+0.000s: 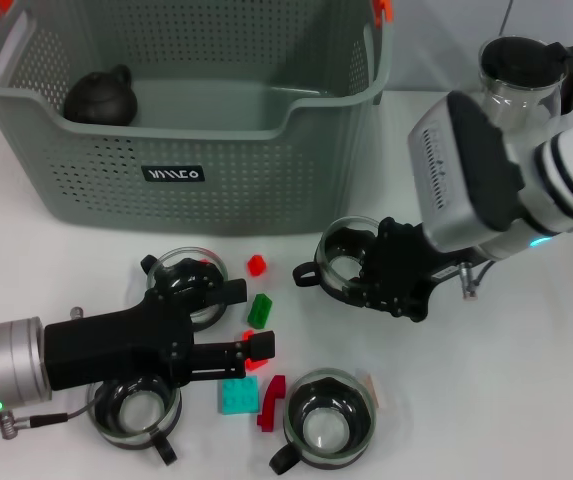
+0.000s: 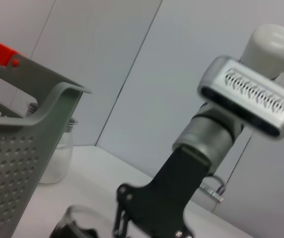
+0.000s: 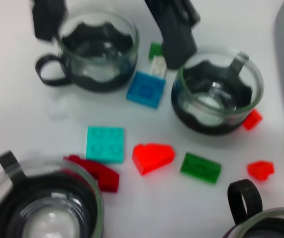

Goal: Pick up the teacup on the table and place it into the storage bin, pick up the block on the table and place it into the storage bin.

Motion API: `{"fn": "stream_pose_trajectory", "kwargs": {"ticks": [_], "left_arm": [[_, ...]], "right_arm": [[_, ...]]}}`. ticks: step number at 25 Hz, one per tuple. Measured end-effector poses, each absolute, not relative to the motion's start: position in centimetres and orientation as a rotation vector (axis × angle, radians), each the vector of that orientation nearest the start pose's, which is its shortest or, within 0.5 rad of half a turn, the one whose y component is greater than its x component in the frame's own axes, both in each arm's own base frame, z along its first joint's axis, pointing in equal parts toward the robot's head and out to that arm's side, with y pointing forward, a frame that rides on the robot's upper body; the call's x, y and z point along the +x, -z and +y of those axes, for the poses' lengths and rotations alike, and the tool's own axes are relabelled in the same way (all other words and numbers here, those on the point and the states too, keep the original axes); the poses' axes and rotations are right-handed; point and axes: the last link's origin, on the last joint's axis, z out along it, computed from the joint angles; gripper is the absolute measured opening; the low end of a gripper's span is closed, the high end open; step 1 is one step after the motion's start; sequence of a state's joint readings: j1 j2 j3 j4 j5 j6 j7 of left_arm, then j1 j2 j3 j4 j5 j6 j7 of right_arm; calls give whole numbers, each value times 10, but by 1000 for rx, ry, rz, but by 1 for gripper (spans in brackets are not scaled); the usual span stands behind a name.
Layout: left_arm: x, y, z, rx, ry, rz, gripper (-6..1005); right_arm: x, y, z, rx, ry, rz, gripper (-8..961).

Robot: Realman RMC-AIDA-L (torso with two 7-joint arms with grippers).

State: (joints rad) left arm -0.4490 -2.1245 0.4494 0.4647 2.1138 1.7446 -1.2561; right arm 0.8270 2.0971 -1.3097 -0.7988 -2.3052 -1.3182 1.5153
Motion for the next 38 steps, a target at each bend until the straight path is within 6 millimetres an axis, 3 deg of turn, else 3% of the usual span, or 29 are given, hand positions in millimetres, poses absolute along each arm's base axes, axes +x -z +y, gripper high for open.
{"fn": "stream_pose_trajectory", "kwargs": {"ticks": [6,14,17,20,25,29,34,38], "left_arm": [[-282,30,262,-2697,1024,-833,933],[-284,28,261,-2690,1014,-835,933],[-284,28,261,-2690,1014,-834,932],[-283,28,263,-2693,1014,-827,932],[-282,29,264,-2694,1022,-824,932],[-280,29,265,-2686,1040,-823,932],[-279,29,265,-2679,1050,-828,932],[-278,29,265,-2679,1060,-826,932]], "right_arm": [[143,36,366,-3134,132,-156,64],[78,-15,354,-3161,-324,-214,70],[47,-33,365,-3085,-478,-230,79],[21,-42,389,-2976,-525,-172,87],[-7,-22,437,-2866,-376,-110,100],[-16,14,469,-2765,-195,-159,111],[-5,59,483,-2651,-35,-234,125],[11,75,485,-2606,27,-244,136]]}}
